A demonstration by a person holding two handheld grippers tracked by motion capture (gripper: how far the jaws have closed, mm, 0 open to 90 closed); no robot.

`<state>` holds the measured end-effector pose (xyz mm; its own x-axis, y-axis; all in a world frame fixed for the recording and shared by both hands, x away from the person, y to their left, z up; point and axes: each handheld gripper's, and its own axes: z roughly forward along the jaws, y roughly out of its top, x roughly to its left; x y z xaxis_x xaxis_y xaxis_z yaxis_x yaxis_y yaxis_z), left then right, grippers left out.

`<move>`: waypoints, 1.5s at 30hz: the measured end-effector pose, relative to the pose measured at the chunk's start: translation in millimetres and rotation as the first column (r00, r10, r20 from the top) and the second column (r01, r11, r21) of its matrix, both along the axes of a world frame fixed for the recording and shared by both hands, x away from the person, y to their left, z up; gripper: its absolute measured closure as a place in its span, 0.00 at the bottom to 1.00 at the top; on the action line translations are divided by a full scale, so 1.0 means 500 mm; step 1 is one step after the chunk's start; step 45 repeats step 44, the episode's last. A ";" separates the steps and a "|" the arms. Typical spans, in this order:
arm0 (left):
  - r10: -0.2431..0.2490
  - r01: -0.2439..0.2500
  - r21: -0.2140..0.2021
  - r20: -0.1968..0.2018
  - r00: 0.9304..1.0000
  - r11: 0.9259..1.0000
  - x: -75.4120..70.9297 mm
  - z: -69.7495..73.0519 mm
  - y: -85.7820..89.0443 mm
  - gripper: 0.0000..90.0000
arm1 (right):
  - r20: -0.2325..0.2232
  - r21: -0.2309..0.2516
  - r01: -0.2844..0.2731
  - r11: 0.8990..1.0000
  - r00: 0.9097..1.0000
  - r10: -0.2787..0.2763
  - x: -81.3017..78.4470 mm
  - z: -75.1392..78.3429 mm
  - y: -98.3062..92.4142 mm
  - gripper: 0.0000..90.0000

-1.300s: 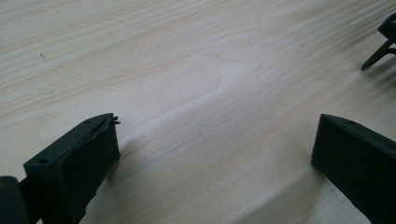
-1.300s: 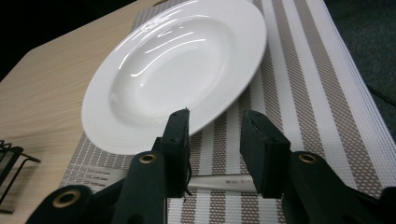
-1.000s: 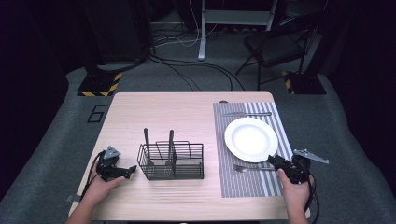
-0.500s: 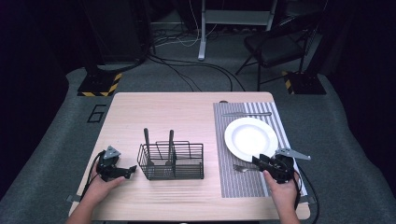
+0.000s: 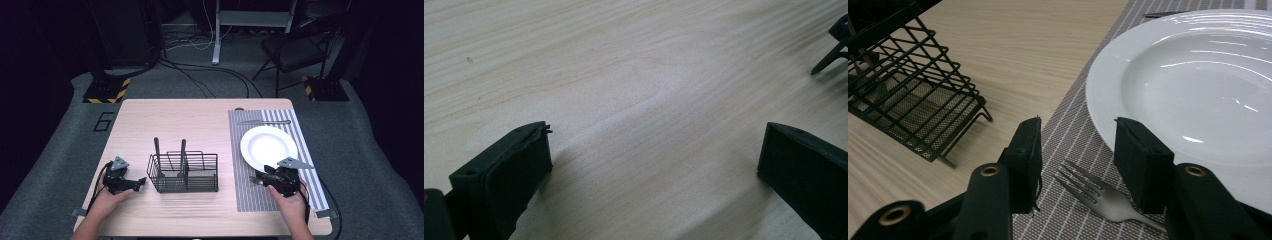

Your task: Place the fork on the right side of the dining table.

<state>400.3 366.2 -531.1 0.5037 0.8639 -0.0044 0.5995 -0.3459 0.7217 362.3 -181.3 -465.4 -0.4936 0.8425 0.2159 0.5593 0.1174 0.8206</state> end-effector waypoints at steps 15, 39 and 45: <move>0.000 0.000 0.000 0.000 1.000 1.000 0.000 0.000 0.000 0.00 | 0.010 -0.090 -0.137 0.986 0.990 0.139 -0.001 -0.030 0.075 0.56; -0.002 0.002 0.000 0.001 1.000 1.000 0.000 0.000 0.000 0.00 | 0.008 -0.213 -0.272 0.938 0.960 0.280 -0.008 -0.088 0.146 0.55; -0.002 0.002 0.000 0.000 1.000 1.000 0.000 0.000 0.000 0.00 | 0.010 -0.225 -0.287 0.931 0.955 0.296 -0.007 -0.097 0.154 0.53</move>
